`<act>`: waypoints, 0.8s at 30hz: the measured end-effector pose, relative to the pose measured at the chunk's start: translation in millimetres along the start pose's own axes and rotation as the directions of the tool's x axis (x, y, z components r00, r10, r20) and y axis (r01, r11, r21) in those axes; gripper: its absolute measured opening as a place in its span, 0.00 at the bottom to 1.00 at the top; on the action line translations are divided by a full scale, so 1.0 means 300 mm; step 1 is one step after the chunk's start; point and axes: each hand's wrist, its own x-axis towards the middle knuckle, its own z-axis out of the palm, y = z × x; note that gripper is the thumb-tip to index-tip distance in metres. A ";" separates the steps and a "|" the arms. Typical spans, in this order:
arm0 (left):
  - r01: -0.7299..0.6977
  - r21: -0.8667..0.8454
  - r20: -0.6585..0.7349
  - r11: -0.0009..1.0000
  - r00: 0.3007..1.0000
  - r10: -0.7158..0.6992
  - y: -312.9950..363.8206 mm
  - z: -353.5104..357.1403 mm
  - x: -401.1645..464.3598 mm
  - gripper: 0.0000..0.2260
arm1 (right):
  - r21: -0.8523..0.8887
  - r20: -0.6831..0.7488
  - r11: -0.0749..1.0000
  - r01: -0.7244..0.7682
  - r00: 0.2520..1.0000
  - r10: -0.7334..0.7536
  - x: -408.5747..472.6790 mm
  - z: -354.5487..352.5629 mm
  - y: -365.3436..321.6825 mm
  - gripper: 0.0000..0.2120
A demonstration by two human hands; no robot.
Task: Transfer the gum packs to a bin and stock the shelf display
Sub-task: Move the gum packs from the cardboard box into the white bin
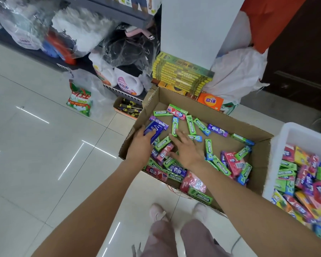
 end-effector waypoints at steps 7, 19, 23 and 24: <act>-0.023 -0.074 -0.010 0.997 1.000 0.023 0.017 -0.002 -0.005 0.23 | -0.065 -0.119 0.989 -0.136 0.985 0.128 -0.035 -0.051 0.057 0.30; 0.044 -0.223 -0.013 0.974 0.999 -0.049 0.015 -0.002 -0.030 0.26 | 0.028 -0.290 0.995 -0.097 0.952 0.100 0.020 -0.006 0.035 0.21; 0.049 -0.256 -0.026 0.965 0.998 -0.058 0.013 -0.006 -0.035 0.26 | -0.041 -0.301 0.991 -0.131 0.947 0.112 0.045 -0.016 0.044 0.27; 0.048 -0.262 -0.029 0.964 0.998 -0.058 0.013 -0.007 -0.038 0.26 | -0.032 -0.290 0.989 -0.144 0.948 0.129 0.049 -0.027 0.044 0.27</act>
